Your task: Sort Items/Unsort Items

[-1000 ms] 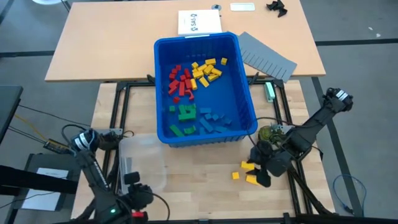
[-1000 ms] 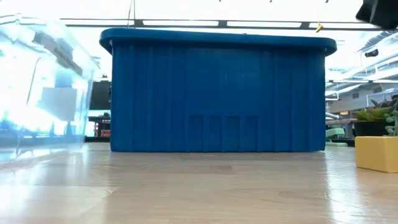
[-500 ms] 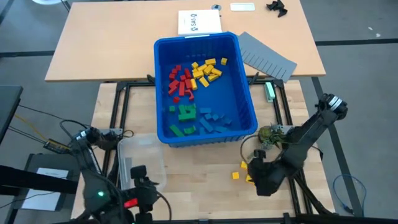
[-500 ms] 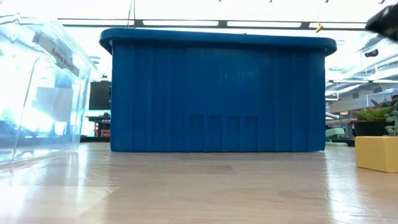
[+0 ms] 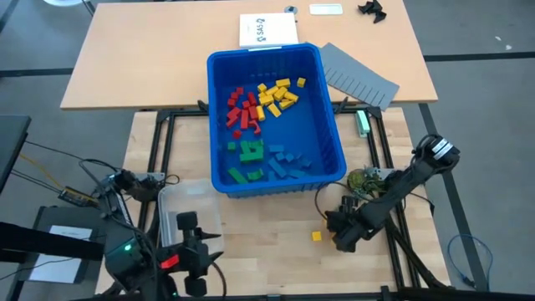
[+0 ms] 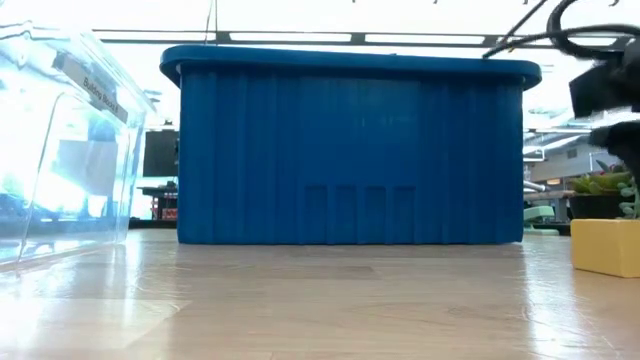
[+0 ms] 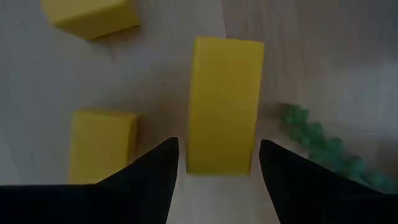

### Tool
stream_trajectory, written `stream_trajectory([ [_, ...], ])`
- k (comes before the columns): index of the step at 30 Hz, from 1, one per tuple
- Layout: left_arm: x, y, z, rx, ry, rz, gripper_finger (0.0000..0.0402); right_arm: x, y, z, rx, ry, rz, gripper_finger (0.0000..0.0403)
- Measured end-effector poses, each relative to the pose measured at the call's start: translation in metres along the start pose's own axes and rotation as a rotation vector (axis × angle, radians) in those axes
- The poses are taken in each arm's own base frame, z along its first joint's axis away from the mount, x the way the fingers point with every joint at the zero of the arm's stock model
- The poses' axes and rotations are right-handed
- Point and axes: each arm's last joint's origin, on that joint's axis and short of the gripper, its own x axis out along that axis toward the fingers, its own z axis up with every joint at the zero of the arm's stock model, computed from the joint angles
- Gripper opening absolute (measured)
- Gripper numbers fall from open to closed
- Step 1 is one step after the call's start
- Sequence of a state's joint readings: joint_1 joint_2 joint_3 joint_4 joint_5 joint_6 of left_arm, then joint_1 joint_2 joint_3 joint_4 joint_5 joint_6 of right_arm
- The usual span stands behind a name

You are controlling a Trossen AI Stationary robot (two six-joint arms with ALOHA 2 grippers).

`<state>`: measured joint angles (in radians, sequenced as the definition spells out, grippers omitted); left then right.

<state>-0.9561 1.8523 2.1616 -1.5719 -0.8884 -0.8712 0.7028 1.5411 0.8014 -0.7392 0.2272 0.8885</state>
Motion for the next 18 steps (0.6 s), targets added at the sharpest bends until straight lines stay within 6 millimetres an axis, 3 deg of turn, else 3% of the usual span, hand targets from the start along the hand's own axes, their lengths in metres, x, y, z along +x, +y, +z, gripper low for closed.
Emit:
stream_trajectory([
  [5, 0.003, -0.002, -0.002, -0.004, -0.024, 0.029, 0.0202, 0.014, -0.004, -0.003, 0.042, -0.024, 0.080, 0.0210],
  [10, 0.014, -0.010, -0.013, 0.019, -0.010, 0.052, 0.0202, 0.010, -0.001, -0.003, 0.045, -0.101, 0.068, 0.0134],
  [15, 0.024, -0.018, -0.022, 0.041, -0.026, 0.086, 0.0202, -0.020, 0.002, 0.005, 0.056, -0.128, 0.125, 0.0127],
  [18, 0.031, -0.018, -0.023, 0.079, -0.035, 0.110, 0.0202, -0.054, 0.006, 0.017, 0.055, -0.207, 0.240, 0.0127],
])
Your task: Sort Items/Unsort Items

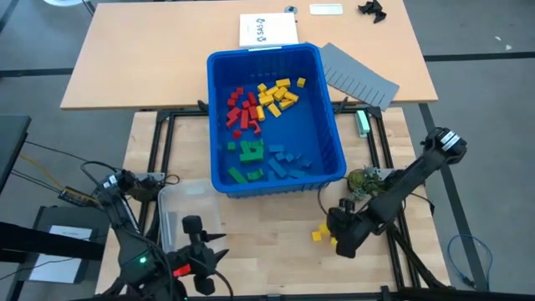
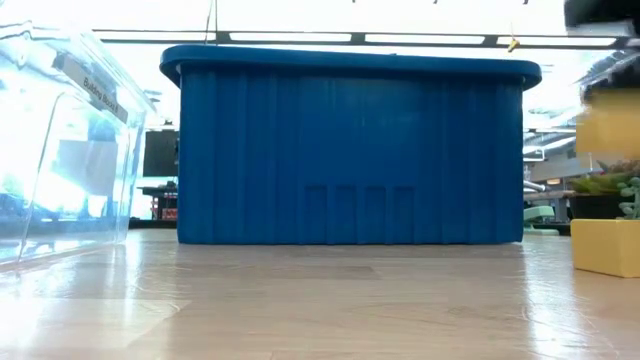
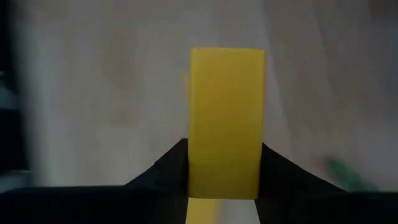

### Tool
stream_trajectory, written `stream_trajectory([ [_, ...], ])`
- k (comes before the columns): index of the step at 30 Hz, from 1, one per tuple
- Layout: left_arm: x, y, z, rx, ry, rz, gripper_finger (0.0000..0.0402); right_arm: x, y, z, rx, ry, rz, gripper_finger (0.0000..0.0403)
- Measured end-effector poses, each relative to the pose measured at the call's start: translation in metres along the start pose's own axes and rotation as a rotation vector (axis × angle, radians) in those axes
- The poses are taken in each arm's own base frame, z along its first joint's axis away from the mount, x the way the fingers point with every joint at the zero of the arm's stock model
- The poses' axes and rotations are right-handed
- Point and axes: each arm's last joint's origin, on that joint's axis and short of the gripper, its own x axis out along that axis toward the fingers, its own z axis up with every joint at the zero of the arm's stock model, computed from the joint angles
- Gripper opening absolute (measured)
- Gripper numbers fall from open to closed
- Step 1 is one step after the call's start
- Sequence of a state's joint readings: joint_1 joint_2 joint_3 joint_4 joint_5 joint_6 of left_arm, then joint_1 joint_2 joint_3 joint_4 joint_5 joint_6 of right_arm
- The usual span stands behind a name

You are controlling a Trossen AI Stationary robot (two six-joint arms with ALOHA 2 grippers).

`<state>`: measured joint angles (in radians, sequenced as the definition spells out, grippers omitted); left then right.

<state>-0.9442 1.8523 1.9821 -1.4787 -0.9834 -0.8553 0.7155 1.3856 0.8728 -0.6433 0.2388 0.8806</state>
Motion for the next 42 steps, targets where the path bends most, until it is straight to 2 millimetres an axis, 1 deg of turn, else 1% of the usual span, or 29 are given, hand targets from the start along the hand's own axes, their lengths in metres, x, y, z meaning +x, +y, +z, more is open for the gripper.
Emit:
stream_trajectory([
  [4, 0.018, -0.001, 0.006, 0.115, -0.011, 0.019, 0.0202, -0.035, 0.015, 0.030, -0.005, -0.171, 0.177, 0.0127],
  [6, 0.031, -0.002, 0.012, 0.185, -0.015, 0.007, 0.0202, -0.051, 0.023, 0.046, -0.013, -0.280, 0.283, 0.0127],
  [8, 0.044, -0.004, 0.018, 0.260, -0.027, -0.021, 0.0202, -0.062, 0.029, 0.059, -0.032, -0.353, 0.366, 0.0127],
  [11, 0.061, -0.005, 0.033, 0.330, -0.078, -0.068, 0.0202, -0.070, 0.036, 0.075, -0.064, -0.411, 0.466, 0.0127],
  [13, 0.070, -0.004, 0.045, 0.348, -0.128, -0.098, 0.0202, -0.071, 0.039, 0.083, -0.078, -0.426, 0.524, 0.0127],
  [16, 0.081, 0.001, 0.062, 0.355, -0.210, -0.146, 0.0202, -0.066, 0.042, 0.091, -0.101, -0.444, 0.578, 0.0127],
  [20, 0.092, 0.007, 0.074, 0.367, -0.271, -0.232, 0.0202, -0.063, 0.044, 0.098, -0.122, -0.474, 0.626, 0.0127],
  [24, 0.102, 0.013, 0.078, 0.365, -0.279, -0.314, 0.0202, -0.063, 0.042, 0.101, -0.141, -0.494, 0.623, 0.0127],
  [28, 0.109, 0.020, 0.084, 0.330, -0.298, -0.302, 0.0202, -0.064, 0.040, 0.105, -0.151, -0.525, 0.620, 0.0127],
  [31, 0.114, 0.023, 0.087, 0.321, -0.306, -0.343, 0.0202, -0.063, 0.037, 0.107, -0.160, -0.532, 0.604, 0.0127],
  [36, 0.123, 0.019, 0.088, 0.331, -0.325, -0.419, 0.0202, -0.062, 0.034, 0.110, -0.183, -0.525, 0.627, 0.0127],
  [42, 0.136, 0.009, 0.085, 0.381, -0.315, -0.426, 0.0202, -0.060, 0.031, 0.112, -0.181, -0.505, 0.642, 0.0127],
])
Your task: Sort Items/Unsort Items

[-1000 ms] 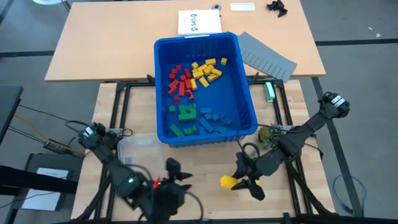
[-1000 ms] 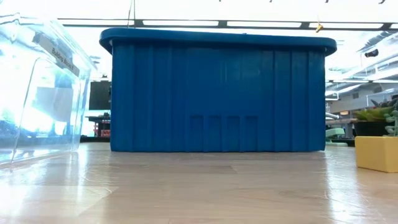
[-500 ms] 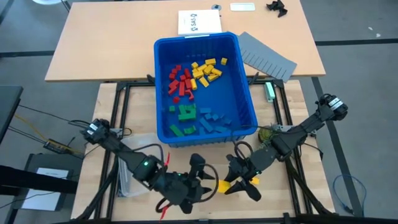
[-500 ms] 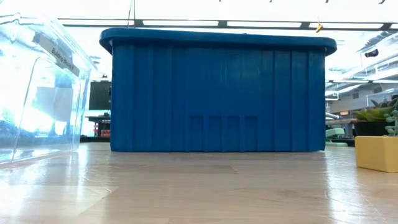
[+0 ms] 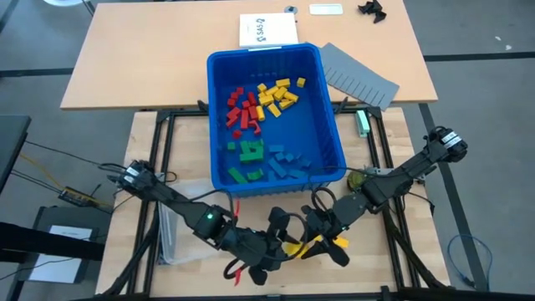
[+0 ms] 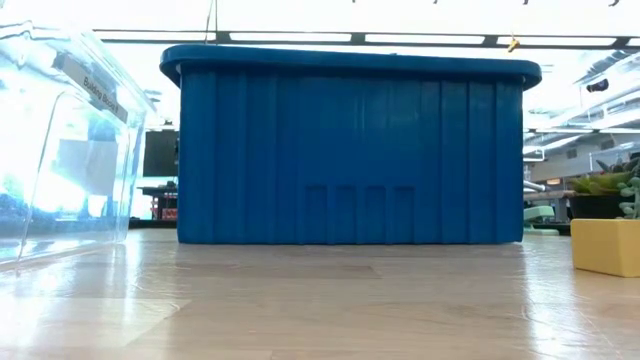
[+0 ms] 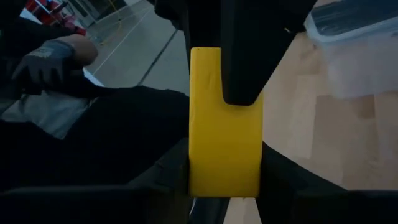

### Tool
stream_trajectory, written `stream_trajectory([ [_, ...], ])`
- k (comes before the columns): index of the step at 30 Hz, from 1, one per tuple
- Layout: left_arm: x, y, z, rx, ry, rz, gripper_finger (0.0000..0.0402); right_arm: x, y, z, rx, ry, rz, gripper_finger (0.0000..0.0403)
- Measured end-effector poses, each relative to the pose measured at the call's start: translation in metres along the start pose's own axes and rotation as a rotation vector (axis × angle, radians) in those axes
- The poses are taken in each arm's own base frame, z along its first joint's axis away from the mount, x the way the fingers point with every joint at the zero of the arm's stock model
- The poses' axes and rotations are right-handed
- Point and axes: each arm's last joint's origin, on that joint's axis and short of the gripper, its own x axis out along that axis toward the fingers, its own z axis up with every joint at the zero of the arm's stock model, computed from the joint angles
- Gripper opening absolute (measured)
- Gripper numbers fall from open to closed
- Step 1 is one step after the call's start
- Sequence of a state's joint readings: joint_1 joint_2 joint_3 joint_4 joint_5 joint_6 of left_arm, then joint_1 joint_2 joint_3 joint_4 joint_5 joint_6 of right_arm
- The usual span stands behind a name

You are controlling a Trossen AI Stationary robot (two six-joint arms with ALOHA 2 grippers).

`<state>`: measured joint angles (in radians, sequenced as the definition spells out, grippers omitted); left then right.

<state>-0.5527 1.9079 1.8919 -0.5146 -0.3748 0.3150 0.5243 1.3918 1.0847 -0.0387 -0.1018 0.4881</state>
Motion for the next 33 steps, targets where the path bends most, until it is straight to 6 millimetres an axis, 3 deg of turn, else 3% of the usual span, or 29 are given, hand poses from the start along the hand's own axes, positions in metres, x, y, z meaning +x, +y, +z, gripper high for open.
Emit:
stream_trajectory([
  [6, 0.005, 0.000, 0.000, 0.021, -0.010, 0.008, 0.0199, -0.001, -0.004, 0.002, 0.010, 0.004, 0.015, 0.0127],
  [12, 0.006, 0.000, 0.001, 0.077, -0.021, 0.017, 0.0154, -0.001, -0.003, 0.003, 0.052, -0.001, 0.031, 0.0128],
  [17, 0.001, -0.003, 0.003, 0.040, 0.022, 0.094, 0.0141, -0.007, -0.001, 0.007, 0.085, -0.018, 0.038, 0.0223],
  [20, -0.009, -0.007, 0.011, -0.011, 0.028, 0.141, 0.0141, -0.018, 0.003, 0.011, 0.114, -0.027, 0.046, 0.0272],
  [23, -0.025, -0.009, 0.019, -0.085, 0.050, 0.140, 0.0147, -0.032, 0.011, 0.013, 0.113, -0.044, 0.033, 0.0294],
  [27, -0.050, -0.011, 0.018, -0.200, 0.175, 0.200, 0.0152, -0.049, 0.018, 0.013, 0.099, -0.078, -0.031, 0.0299],
  [33, -0.078, -0.022, -0.004, -0.407, 0.412, 0.280, 0.0153, -0.057, 0.018, 0.001, 0.059, -0.048, -0.214, 0.0285],
])
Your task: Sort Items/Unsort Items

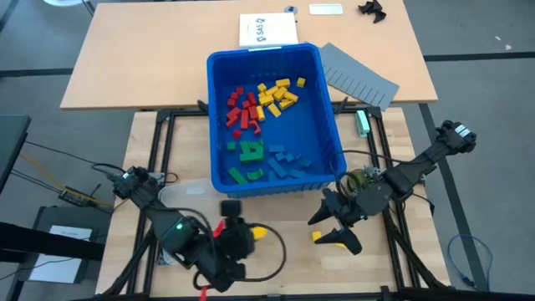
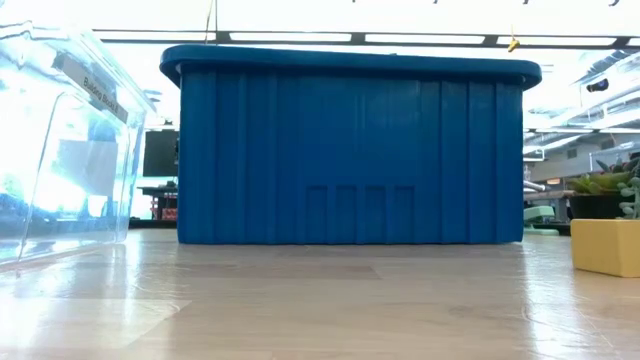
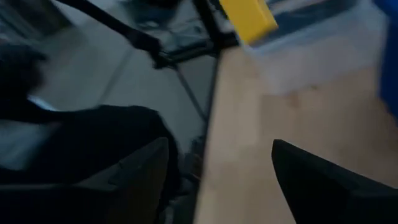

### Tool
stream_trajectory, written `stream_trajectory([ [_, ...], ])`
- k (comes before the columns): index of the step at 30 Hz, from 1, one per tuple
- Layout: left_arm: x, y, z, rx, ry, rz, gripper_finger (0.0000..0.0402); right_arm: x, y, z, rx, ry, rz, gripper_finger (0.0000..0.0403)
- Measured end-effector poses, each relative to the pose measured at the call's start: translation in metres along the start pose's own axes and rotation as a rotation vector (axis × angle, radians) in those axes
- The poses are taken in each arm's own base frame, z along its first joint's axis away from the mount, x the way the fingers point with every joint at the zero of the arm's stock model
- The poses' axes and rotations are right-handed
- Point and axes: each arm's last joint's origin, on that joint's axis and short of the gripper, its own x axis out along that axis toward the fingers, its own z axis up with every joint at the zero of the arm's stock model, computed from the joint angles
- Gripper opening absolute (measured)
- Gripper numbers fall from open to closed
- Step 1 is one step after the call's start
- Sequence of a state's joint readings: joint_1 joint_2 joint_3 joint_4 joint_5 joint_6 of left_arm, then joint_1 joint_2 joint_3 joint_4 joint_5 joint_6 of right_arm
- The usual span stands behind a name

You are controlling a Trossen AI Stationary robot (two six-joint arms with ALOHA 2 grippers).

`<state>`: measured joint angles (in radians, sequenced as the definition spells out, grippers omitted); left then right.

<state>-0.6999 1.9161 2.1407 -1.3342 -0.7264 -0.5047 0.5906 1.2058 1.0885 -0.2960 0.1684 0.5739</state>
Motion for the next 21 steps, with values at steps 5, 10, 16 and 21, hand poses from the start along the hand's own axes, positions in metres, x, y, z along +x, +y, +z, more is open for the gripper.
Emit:
stream_trajectory([
  [5, -0.011, 0.001, -0.025, -0.145, 0.139, 0.080, 0.0154, 0.007, -0.008, -0.012, -0.021, 0.054, -0.125, 0.0272],
  [10, -0.030, 0.002, -0.041, -0.238, 0.146, 0.043, 0.0155, 0.015, -0.016, -0.027, -0.004, 0.111, -0.162, 0.0261],
  [16, -0.043, 0.013, -0.074, -0.395, 0.166, 0.060, 0.0155, 0.023, -0.025, -0.043, 0.022, 0.159, -0.204, 0.0254],
  [21, -0.041, 0.027, -0.112, -0.538, 0.261, 0.098, 0.0156, 0.026, -0.029, -0.054, 0.040, 0.192, -0.219, 0.0252],
])
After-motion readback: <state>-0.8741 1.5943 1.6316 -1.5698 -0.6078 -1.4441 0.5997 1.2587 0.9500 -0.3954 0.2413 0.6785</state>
